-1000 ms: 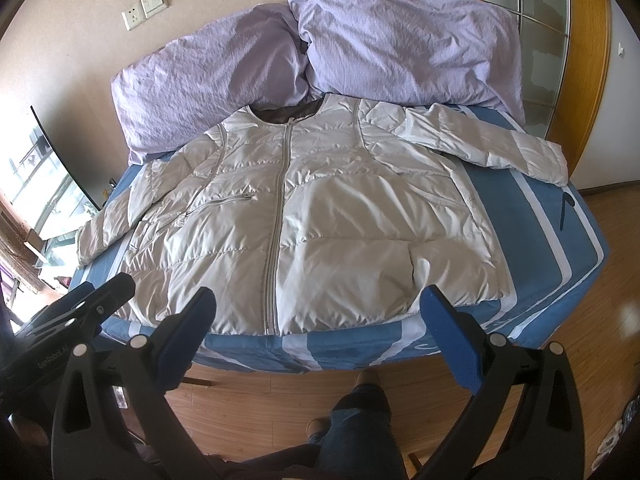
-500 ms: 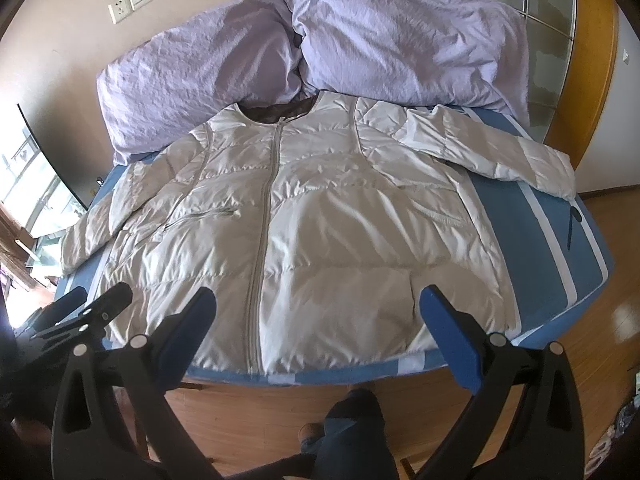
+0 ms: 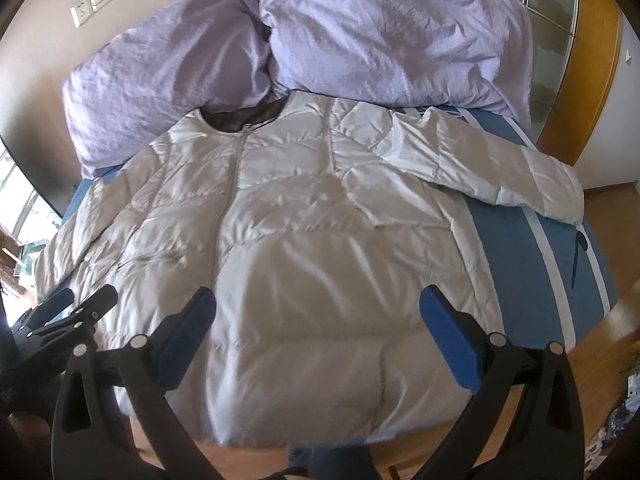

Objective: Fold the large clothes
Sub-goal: 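Move the right gripper to the jacket sleeve cuff and close on it, then lift the sleeve with the right gripper and lay it across the jacket front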

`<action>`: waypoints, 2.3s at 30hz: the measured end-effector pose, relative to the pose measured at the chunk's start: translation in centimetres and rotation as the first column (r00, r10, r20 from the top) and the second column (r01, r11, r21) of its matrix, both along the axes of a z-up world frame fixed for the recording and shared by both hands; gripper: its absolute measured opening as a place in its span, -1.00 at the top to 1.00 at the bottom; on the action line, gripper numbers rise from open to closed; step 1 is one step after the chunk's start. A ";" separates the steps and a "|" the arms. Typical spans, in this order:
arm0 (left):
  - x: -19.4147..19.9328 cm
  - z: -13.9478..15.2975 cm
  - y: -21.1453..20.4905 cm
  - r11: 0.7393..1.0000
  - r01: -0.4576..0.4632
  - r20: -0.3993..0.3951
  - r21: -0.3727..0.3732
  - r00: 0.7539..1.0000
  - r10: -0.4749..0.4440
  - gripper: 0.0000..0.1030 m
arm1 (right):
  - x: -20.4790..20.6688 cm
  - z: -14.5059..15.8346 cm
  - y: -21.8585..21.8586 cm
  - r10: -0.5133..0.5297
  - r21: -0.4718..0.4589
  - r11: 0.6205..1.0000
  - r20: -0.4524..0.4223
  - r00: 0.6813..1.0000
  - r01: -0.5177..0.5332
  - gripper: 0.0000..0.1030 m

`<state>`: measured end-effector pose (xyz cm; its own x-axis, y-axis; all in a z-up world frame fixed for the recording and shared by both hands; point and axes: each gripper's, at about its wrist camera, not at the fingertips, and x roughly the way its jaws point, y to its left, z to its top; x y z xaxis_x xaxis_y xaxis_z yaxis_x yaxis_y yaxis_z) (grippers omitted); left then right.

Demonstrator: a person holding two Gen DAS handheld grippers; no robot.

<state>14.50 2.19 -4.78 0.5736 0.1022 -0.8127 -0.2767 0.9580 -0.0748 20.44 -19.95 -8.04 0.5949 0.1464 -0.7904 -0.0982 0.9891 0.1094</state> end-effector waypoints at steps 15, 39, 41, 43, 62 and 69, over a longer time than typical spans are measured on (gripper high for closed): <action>7.5 -2.4 -0.6 0.998 -0.045 -0.072 0.039 0.996 0.048 -0.97 | 13.1 -3.1 -16.8 -0.347 -0.046 0.938 -0.068 0.935 0.345 -0.96; 9.0 -4.2 -1.1 0.995 -0.071 -0.124 0.071 0.989 0.080 -0.97 | 17.4 -11.6 -36.6 -0.649 0.028 0.735 -0.257 0.716 0.677 -0.48; 8.9 -4.3 -0.9 0.995 -0.075 -0.123 0.066 0.989 0.082 -0.97 | 17.7 -11.5 -36.2 -0.636 0.028 0.751 -0.240 0.734 0.660 -0.23; 8.8 -4.4 -0.7 0.995 -0.078 -0.124 0.060 0.989 0.085 -0.97 | 17.6 -11.3 -35.7 -0.623 0.036 0.762 -0.230 0.747 0.646 0.06; 6.5 -4.0 4.2 0.989 -0.147 -0.089 -0.008 0.985 0.146 -0.97 | 20.8 0.4 -19.2 -0.321 0.016 0.947 0.101 0.942 0.321 0.67; 5.4 -3.9 6.0 0.982 -0.178 -0.080 -0.057 0.982 0.173 -0.97 | 21.6 1.5 -7.9 -0.080 0.088 0.993 0.072 0.994 0.074 0.67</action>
